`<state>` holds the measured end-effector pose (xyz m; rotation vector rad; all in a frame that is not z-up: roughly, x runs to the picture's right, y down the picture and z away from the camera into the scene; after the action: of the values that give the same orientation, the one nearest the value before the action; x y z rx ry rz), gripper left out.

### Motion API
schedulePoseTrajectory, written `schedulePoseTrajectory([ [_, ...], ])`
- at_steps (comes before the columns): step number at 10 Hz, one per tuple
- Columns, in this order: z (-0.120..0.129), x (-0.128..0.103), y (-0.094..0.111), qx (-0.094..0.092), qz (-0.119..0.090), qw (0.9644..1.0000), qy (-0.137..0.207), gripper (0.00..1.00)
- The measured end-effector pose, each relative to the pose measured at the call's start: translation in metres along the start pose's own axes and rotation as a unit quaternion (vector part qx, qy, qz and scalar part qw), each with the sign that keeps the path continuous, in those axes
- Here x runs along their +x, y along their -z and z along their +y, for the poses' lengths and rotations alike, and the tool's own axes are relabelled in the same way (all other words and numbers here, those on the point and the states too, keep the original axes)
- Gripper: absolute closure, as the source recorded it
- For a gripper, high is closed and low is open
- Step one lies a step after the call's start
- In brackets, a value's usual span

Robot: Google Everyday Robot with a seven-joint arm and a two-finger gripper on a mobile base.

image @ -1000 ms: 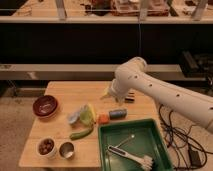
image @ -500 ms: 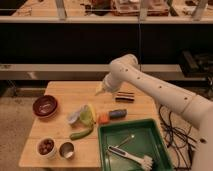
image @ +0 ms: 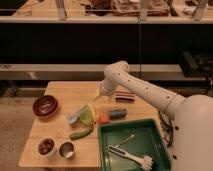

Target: Place banana in purple bowl

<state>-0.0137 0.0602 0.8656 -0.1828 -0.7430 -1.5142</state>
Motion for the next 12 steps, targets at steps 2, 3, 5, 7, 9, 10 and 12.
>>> schedulePoseTrajectory([
  [2,-0.001,-0.006,-0.006,0.015,-0.005,0.9996,0.025,0.35],
  [3,-0.007,-0.009,-0.013,0.012,-0.012,0.9990,0.042,0.35],
  [5,-0.011,-0.013,-0.027,-0.004,-0.027,0.9981,0.056,0.35],
  [7,-0.009,-0.018,-0.034,0.000,-0.038,0.9981,0.048,0.35],
  [9,-0.009,-0.022,-0.036,0.002,-0.043,0.9978,0.050,0.35],
  [10,-0.014,-0.025,-0.037,0.006,-0.045,0.9975,0.054,0.35],
  [12,-0.020,-0.031,-0.038,0.016,-0.047,0.9971,0.058,0.35],
])
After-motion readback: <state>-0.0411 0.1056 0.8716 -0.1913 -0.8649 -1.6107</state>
